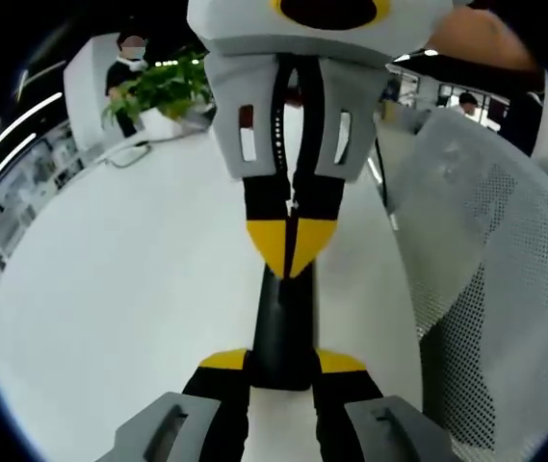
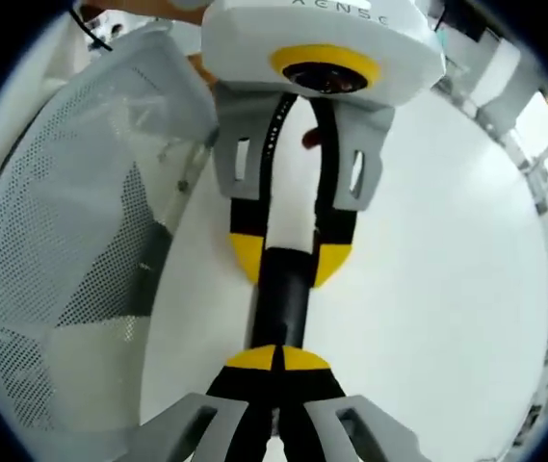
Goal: Press the specified remote control buttons in sequence, fully releasing each button before pressing the next.
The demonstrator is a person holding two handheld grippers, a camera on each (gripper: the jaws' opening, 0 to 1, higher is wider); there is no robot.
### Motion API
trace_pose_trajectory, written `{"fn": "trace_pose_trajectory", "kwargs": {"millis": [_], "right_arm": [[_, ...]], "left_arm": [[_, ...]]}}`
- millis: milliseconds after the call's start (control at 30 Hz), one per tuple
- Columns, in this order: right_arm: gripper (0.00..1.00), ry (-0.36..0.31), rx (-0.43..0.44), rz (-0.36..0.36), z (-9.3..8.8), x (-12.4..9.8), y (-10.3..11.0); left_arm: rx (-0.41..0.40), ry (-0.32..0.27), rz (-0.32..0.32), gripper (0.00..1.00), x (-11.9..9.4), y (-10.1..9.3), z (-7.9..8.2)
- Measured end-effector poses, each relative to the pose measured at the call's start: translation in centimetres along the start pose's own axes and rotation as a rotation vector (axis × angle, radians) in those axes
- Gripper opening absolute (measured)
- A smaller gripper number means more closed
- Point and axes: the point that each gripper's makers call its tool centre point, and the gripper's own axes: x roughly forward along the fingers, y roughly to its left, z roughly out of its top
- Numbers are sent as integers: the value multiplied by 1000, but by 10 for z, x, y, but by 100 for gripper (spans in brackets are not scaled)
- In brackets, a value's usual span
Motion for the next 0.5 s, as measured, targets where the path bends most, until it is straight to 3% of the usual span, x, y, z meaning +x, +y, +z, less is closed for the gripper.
{"fn": "trace_pose_trajectory", "kwargs": {"millis": [500], "right_arm": [[0, 7, -11, 11, -1, 5, 0]], "left_arm": [[0, -2, -1, 24, 0, -1, 0]]}}
